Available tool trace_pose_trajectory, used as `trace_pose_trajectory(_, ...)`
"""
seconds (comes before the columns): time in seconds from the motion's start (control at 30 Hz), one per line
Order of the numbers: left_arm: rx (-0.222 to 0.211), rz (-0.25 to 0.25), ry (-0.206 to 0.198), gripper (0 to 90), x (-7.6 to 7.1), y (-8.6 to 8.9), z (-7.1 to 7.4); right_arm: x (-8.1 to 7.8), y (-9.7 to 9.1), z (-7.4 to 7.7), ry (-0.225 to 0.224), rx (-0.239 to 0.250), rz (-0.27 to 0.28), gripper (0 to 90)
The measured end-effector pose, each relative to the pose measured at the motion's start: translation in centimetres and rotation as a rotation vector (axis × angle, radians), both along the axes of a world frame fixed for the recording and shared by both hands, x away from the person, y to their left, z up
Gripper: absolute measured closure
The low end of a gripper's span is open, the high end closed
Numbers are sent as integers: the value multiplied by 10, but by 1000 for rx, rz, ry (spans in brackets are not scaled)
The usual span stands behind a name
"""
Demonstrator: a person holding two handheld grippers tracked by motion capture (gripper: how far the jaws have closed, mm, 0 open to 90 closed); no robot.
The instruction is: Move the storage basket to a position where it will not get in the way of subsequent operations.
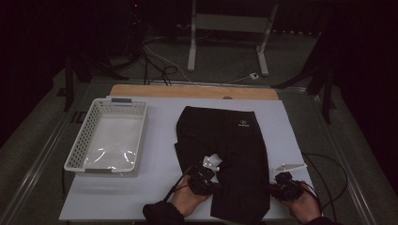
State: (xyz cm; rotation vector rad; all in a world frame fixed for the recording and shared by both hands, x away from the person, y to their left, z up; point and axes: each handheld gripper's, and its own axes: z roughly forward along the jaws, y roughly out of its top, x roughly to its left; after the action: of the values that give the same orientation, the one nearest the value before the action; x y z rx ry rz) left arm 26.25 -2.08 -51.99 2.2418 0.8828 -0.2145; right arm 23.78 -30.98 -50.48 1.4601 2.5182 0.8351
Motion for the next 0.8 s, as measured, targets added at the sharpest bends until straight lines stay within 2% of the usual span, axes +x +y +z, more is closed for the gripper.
trace_pose_trajectory(0.07, -9, -22, 5, 880, -6, -8, -1, -4, -6, 0, 6, 6, -4, 886)
trace_pose_trajectory(0.3, -33, -93, 17, 878, -19, -32, -2, -12, -22, 2, 4, -28, -36, 879)
trace_pose_trajectory(0.4, -32, -110, 17, 876, -24, -36, -2, -14, -30, 3, 13, -25, -53, 851)
trace_pose_trajectory(0.43, -30, -109, 13, 875, -24, -35, -2, -15, -32, 3, 12, -25, -59, 839)
trace_pose_trajectory(0.53, -27, -103, 10, 840, -23, -29, 0, -13, -38, 3, -3, -2, -93, 664)
trace_pose_trajectory(0.57, -27, -103, 10, 827, -23, -29, 0, -13, -38, 3, -3, -2, -93, 664)
trace_pose_trajectory(0.6, -10, -78, -14, 827, -22, -22, 1, -12, -40, 4, -9, 1, -100, 635)
trace_pose_trajectory(0.63, -9, -60, -18, 802, -20, -18, 2, -8, -40, 6, -30, 25, -112, 550)
trace_pose_trajectory(0.8, -4, 23, -23, 755, -7, 0, 3, 6, -38, 8, -74, 43, -156, 501)
